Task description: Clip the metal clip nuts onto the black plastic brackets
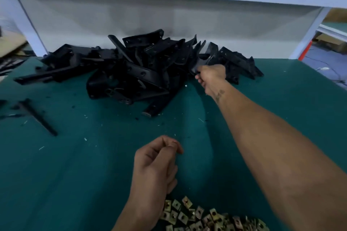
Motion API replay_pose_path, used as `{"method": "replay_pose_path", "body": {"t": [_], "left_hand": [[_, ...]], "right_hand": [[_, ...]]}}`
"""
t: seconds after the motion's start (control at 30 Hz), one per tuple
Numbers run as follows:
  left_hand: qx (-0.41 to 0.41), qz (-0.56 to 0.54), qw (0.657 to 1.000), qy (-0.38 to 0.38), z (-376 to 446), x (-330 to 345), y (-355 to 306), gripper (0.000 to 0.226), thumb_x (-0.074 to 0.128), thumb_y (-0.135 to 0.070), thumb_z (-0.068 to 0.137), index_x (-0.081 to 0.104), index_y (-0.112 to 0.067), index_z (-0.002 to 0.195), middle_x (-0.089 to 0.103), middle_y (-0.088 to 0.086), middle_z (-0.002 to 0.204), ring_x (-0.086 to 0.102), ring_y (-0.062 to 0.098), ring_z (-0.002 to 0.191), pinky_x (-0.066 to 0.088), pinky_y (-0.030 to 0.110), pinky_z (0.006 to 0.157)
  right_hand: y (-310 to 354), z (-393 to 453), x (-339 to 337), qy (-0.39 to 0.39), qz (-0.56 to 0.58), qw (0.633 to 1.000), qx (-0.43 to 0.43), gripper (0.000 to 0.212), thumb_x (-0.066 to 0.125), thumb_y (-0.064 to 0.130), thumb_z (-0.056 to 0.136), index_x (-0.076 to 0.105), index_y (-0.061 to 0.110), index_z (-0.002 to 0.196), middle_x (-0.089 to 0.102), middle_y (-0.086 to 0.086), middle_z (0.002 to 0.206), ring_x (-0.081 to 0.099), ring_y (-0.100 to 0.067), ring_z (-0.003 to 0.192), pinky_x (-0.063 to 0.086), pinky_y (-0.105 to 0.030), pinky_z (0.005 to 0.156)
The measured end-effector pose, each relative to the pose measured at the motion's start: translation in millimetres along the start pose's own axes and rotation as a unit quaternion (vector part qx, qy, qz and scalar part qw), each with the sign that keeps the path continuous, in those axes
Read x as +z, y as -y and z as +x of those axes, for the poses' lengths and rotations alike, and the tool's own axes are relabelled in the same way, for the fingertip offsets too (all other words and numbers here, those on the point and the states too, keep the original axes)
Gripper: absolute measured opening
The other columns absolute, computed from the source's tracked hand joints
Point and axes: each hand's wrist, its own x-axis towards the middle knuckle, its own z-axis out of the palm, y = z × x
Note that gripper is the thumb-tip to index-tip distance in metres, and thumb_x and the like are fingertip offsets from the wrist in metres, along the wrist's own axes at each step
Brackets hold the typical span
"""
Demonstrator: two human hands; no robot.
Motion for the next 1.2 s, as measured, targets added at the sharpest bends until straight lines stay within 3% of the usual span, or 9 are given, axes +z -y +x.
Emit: {"method": "replay_pose_path", "body": {"t": [0.23, 0.33, 0.43, 0.53, 0.67, 0.8, 0.93, 1.1, 1.2], "left_hand": [[0.046, -0.024, 0.998, -0.048, -2, 2, -2, 0.013, 0.062, -0.023, 0.084, 0.063, -0.013, 0.076, 0.030, 0.002, 0.057, 0.019, 0.019, 0.049, 0.024, 0.028, 0.044], [0.157, 0.003, 0.981, -0.113, -4, 2, -5, 0.001, 0.065, -0.015, 0.088, 0.064, -0.016, 0.089, 0.043, 0.007, 0.071, 0.039, 0.018, 0.060, 0.040, 0.030, 0.054], [0.288, 0.201, 0.919, -0.181, -10, 8, -4, 0.024, 0.069, -0.021, 0.092, 0.058, -0.023, 0.113, 0.055, -0.001, 0.106, 0.057, 0.015, 0.098, 0.050, 0.026, 0.077], [0.327, 0.308, 0.869, -0.206, -13, 16, -1, 0.056, 0.076, -0.025, 0.088, 0.046, -0.023, 0.135, 0.037, 0.001, 0.144, 0.037, 0.016, 0.136, 0.040, 0.029, 0.105], [0.403, 0.404, 0.799, -0.189, -10, 10, 7, 0.042, 0.063, -0.018, 0.091, 0.053, -0.021, 0.131, 0.053, -0.009, 0.140, 0.031, 0.012, 0.147, 0.017, 0.054, 0.119], [0.425, 0.308, 0.837, -0.151, -12, 6, -1, 0.012, 0.053, -0.016, 0.102, 0.059, -0.023, 0.109, 0.064, -0.024, 0.106, 0.064, 0.004, 0.104, 0.053, 0.037, 0.087], [0.401, 0.154, 0.894, -0.127, -8, -1, -23, 0.011, 0.050, -0.019, 0.107, 0.052, -0.029, 0.103, 0.064, -0.010, 0.093, 0.072, 0.023, 0.072, 0.059, 0.040, 0.067], [0.151, -0.077, 0.985, -0.026, 1, -31, -34, 0.020, 0.048, -0.005, 0.104, 0.057, -0.015, 0.119, 0.070, -0.003, 0.121, 0.068, 0.035, 0.114, 0.061, 0.040, 0.077], [0.081, -0.114, 0.989, -0.037, 1, -40, -35, 0.024, 0.047, 0.006, 0.099, 0.060, -0.014, 0.101, 0.069, -0.001, 0.109, 0.070, 0.032, 0.111, 0.059, 0.026, 0.063]], "right_hand": [[31, -81, -45, 0.005, 0.114, 0.992, -0.053, 0.017, 0.066, 0.020, 0.078, 0.056, 0.017, 0.064, 0.050, 0.001, 0.046, 0.041, -0.014, 0.037, 0.025, -0.021, 0.036], [29, -140, -75, 0.056, 0.137, 0.988, -0.034, 0.014, 0.062, 0.020, 0.079, 0.055, 0.018, 0.068, 0.047, 0.000, 0.050, 0.036, -0.015, 0.039, 0.023, -0.021, 0.038], [13, -200, -101, 0.094, 0.100, 0.990, -0.028, 0.027, 0.062, 0.024, 0.085, 0.063, 0.017, 0.058, 0.048, -0.004, 0.049, 0.037, -0.018, 0.039, 0.024, -0.023, 0.038], [-6, -241, -104, 0.156, 0.043, 0.987, -0.005, 0.035, 0.063, 0.023, 0.091, 0.060, 0.014, 0.057, 0.045, -0.007, 0.045, 0.035, -0.019, 0.036, 0.022, -0.025, 0.038], [-14, -262, -100, 0.281, -0.058, 0.957, 0.028, 0.054, 0.058, 0.046, 0.099, 0.064, 0.009, 0.059, 0.049, -0.008, 0.042, 0.039, -0.017, 0.031, 0.028, -0.021, 0.036], [-18, -256, -111, 0.388, -0.091, 0.917, -0.022, 0.084, 0.039, 0.078, 0.093, 0.070, 0.008, 0.059, 0.054, -0.011, 0.044, 0.046, -0.019, 0.035, 0.033, -0.022, 0.039], [-45, -237, -132, 0.344, -0.041, 0.924, -0.165, 0.064, 0.050, 0.062, 0.098, 0.073, 0.007, 0.074, 0.058, -0.010, 0.048, 0.049, -0.016, 0.040, 0.043, -0.022, 0.048], [-79, -218, -167, 0.382, -0.181, 0.879, -0.219, 0.011, 0.074, 0.027, 0.092, 0.079, 0.017, 0.091, 0.067, 0.003, 0.078, 0.059, -0.010, 0.071, 0.046, -0.030, 0.068], [-80, -216, -174, 0.469, -0.288, 0.810, -0.202, 0.028, 0.081, 0.034, 0.084, 0.076, 0.031, 0.112, 0.057, 0.012, 0.105, 0.055, -0.007, 0.093, 0.044, -0.027, 0.082]]}}
